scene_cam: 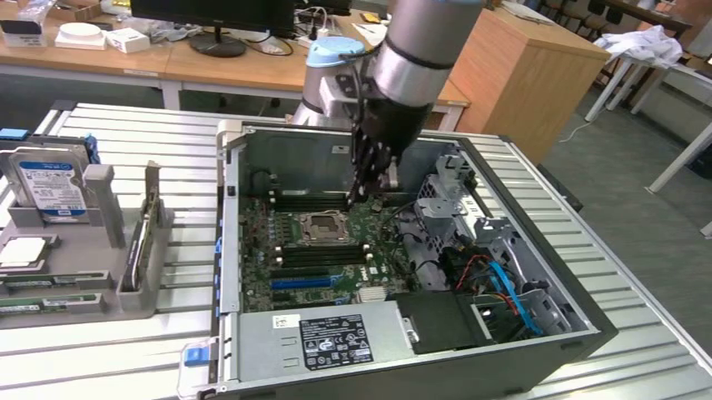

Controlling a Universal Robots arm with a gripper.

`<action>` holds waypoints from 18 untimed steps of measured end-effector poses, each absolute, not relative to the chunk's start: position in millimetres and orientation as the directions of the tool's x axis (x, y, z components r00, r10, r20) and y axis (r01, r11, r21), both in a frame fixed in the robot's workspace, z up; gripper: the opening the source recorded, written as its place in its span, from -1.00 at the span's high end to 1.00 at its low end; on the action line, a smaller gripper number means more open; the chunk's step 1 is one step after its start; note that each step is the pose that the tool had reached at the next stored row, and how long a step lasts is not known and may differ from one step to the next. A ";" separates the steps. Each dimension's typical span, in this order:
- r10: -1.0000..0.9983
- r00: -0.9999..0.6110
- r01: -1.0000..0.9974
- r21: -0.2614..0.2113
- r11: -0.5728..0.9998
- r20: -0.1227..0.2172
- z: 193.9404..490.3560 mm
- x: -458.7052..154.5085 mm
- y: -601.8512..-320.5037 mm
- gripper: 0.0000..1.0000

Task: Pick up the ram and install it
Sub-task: 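Press down the ram until it locks into place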

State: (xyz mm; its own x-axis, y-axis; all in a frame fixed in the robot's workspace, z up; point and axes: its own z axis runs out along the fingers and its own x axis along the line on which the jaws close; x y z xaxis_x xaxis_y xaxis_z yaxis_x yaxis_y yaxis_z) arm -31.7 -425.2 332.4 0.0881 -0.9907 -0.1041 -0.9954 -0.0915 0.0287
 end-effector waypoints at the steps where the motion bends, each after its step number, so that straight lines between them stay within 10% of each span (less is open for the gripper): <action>1: -0.991 0.088 -0.995 0.029 -0.092 -0.104 336.9 -31.7 -425.2 0.80; 18: -0.991 0.088 -0.995 0.029 -0.091 -0.104 414.3 -31.7 -425.4 0.80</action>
State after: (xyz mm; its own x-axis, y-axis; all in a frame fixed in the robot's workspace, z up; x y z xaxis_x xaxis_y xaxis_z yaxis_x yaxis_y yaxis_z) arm -31.7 -425.4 414.3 0.0881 -0.9907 -0.1041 -0.9954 -0.0915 0.0286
